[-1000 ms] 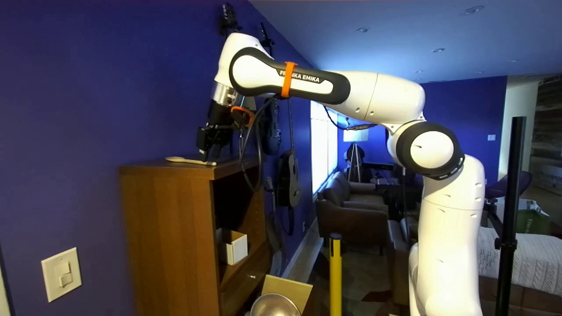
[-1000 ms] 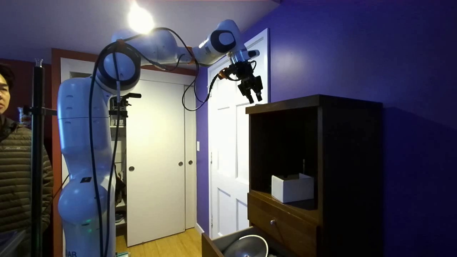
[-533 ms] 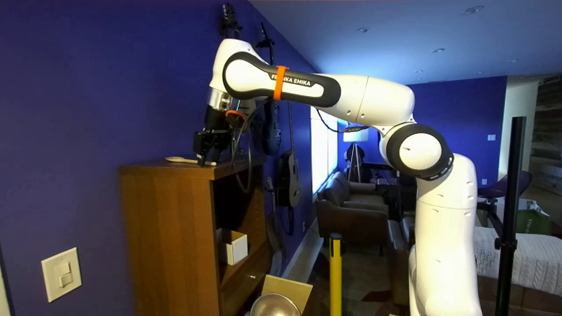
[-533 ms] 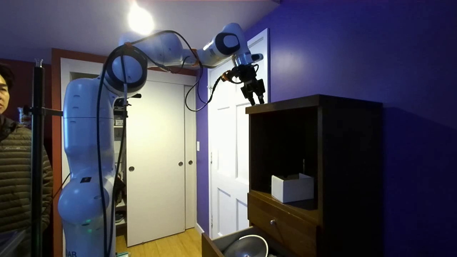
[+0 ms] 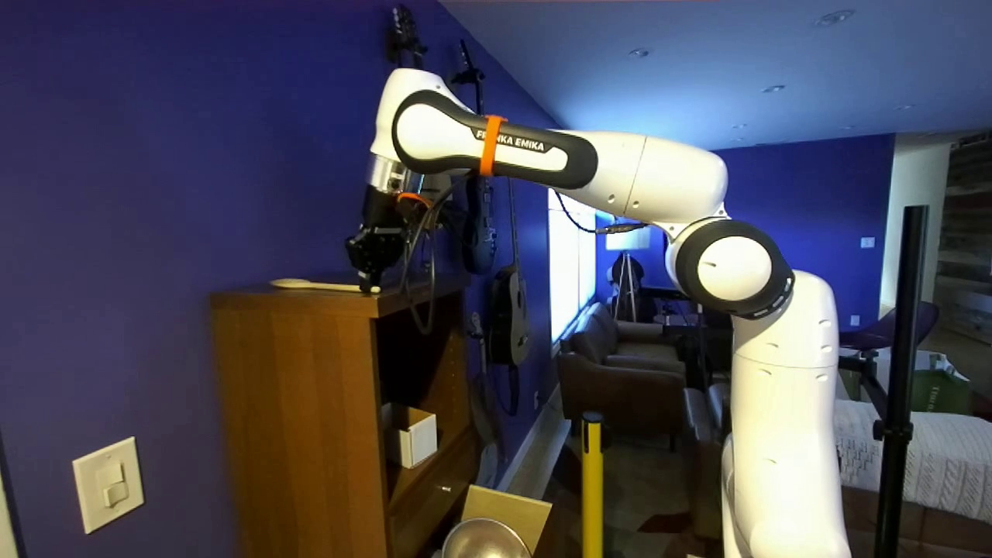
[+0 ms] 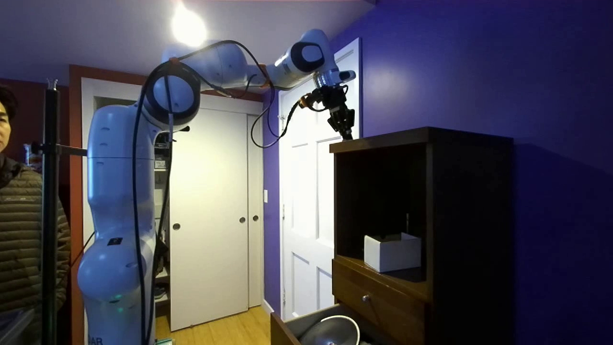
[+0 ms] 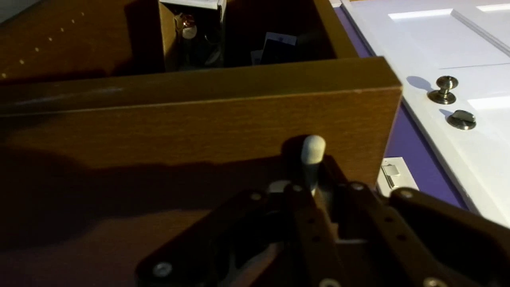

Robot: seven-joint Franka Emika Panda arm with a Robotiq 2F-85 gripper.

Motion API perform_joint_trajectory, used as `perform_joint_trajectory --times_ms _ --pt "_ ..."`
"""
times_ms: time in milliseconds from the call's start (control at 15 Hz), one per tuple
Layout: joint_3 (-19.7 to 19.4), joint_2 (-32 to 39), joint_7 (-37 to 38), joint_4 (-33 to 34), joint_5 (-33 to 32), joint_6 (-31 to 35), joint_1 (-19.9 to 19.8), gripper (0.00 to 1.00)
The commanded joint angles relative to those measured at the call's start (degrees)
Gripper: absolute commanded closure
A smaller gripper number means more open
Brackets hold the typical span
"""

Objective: Put the wooden spatula in the open drawer

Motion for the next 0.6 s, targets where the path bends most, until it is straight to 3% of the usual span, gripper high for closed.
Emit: perform_joint_trajectory --times_ms 0,200,533 --pt "-0.13 1.21 1.29 2.64 -0.71 -2.05 -0.06 0.98" --pt "-0.71 -1.09 -3.66 0.34 0.31 3.76 -0.48 0.97" --pt "-2.35 -6.96 -20.2 -5.18 5.25 12.94 -0.86 0.97"
